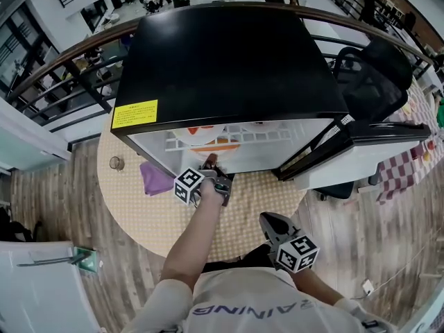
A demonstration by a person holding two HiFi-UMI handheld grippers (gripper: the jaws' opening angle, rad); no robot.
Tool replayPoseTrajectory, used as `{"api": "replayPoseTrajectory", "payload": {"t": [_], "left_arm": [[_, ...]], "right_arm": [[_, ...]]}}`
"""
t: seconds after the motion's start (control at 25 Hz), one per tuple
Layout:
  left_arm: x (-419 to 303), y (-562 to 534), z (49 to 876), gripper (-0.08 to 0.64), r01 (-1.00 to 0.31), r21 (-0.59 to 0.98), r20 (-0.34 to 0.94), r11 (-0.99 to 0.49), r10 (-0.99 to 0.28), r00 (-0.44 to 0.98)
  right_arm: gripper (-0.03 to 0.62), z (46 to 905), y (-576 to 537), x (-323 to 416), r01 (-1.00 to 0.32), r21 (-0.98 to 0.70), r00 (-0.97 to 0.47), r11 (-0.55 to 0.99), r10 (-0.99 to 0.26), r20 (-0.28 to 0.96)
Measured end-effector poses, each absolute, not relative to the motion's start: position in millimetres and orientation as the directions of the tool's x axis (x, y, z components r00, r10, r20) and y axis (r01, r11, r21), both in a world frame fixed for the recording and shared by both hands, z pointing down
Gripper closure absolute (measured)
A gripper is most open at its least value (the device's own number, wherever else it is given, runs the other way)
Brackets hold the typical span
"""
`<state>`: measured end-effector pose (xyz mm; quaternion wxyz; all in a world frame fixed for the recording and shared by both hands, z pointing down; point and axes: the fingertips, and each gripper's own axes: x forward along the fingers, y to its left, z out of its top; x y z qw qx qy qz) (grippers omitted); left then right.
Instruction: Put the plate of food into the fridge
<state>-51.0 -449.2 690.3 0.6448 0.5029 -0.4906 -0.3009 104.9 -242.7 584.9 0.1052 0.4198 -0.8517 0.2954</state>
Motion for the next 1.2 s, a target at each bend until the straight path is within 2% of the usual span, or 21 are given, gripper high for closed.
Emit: {"api": "replayPoseTrajectory", "payload": {"t": [0.44, 0.6, 0.72, 0.84, 0.96, 1.12, 1.2], "left_arm": [[-52.9, -453.4, 697.6, 0.515, -0.124, 0.931, 0.365, 0.343, -0.876, 0.315], [-48.4, -452.7, 697.5, 0.513, -0.14, 0.93, 0.368, 0.34, -0.86, 0.355], [-42.7, -450.5, 695.9, 0.492, -0.251, 0.919, 0.385, 0.305, -0.833, 0.398], [-34.2, -449.1, 690.1, 0.388, -0.389, 0.897, 0.386, 0.209, -0.798, 0.463], [-26.2, -443.8, 689.2, 0.352, -0.527, 0.842, 0.426, 0.118, -0.744, 0.515], [-18.7, -430.0, 694.2, 0.339, -0.761, 0.647, 0.556, -0.057, -0.647, 0.521], [-17.4, -420.7, 699.3, 0.341, -0.832, 0.537, 0.619, -0.139, -0.605, 0.501]], "right_arm": [[0.569, 589.2, -246.0, 108.7, -0.774, -0.457, -0.624, 0.44, -0.655, 0.427], [0.569, 590.2, -245.6, 107.2, -0.767, -0.47, -0.63, 0.437, -0.649, 0.426], [0.569, 592.1, -245.5, 105.2, -0.762, -0.481, -0.636, 0.434, -0.643, 0.426], [0.569, 592.4, -246.0, 101.7, -0.755, -0.487, -0.644, 0.44, -0.639, 0.421], [0.569, 592.7, -245.2, 98.9, -0.749, -0.489, -0.65, 0.446, -0.635, 0.417], [0.569, 591.9, -243.2, 96.6, -0.747, -0.489, -0.653, 0.45, -0.634, 0.415], [0.569, 591.6, -242.1, 96.1, -0.747, -0.492, -0.652, 0.447, -0.636, 0.412]]}}
